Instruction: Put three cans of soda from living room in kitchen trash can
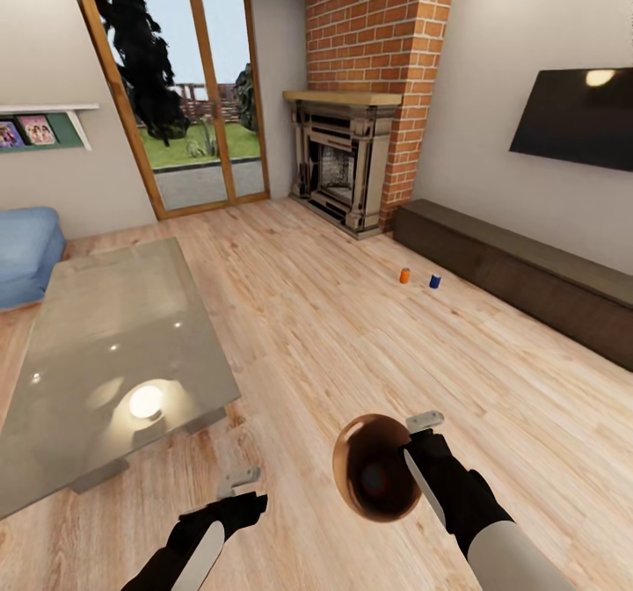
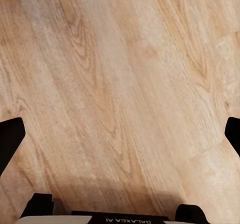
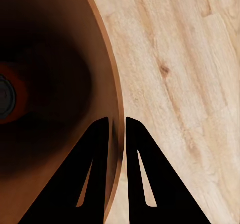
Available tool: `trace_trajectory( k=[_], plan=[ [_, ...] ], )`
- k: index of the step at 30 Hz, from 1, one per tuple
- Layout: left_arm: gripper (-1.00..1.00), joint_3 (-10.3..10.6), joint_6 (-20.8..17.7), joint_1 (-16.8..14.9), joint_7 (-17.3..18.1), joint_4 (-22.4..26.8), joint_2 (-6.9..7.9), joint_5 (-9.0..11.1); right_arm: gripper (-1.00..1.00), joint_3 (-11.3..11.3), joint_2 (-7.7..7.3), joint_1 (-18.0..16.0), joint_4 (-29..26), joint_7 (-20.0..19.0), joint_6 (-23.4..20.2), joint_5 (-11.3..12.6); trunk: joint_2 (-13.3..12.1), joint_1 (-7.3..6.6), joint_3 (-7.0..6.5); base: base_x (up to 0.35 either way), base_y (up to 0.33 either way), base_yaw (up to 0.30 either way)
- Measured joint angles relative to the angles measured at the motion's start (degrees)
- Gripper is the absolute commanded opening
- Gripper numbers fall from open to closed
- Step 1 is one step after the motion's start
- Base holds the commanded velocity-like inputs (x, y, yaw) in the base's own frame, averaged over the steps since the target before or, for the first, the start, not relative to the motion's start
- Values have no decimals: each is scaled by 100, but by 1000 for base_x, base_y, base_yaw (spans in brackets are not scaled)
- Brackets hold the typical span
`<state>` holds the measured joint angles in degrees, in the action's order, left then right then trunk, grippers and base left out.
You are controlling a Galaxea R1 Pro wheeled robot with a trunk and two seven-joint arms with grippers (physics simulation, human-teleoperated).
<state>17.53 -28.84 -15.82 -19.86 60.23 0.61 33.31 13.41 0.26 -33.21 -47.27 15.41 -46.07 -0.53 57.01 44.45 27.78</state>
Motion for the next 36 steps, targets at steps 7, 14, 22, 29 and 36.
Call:
trace_trajectory(
  k=[7, 14, 22, 29, 36],
  plan=[
    [100, -3, 5, 0, 0, -1, -1, 0, -100, -6, 0, 0, 1, 9, 3, -2, 0, 0, -59, 0, 0, 0],
    [100, 0, 72, 0, 1, -2, 0, 2, -100, -4, 8, 1, 1, 6, -8, -1, 0, 0, -123, 0, 0, 0],
    [100, 4, 87, 0, 8, -9, 0, 0, -100, -5, 17, 0, 1, -1, -10, 10, 0, 0, -196, 0, 0, 0],
    [100, 5, 88, 0, 8, -10, 0, 0, -100, 8, 19, 0, 1, -7, -11, 37, 0, 0, -260, 0, 0, 0],
    [100, 5, 89, 0, 8, -10, 0, 3, -100, 4, 20, 1, 1, -13, -19, 42, 0, 0, -325, 0, 0, 0]
  ],
)
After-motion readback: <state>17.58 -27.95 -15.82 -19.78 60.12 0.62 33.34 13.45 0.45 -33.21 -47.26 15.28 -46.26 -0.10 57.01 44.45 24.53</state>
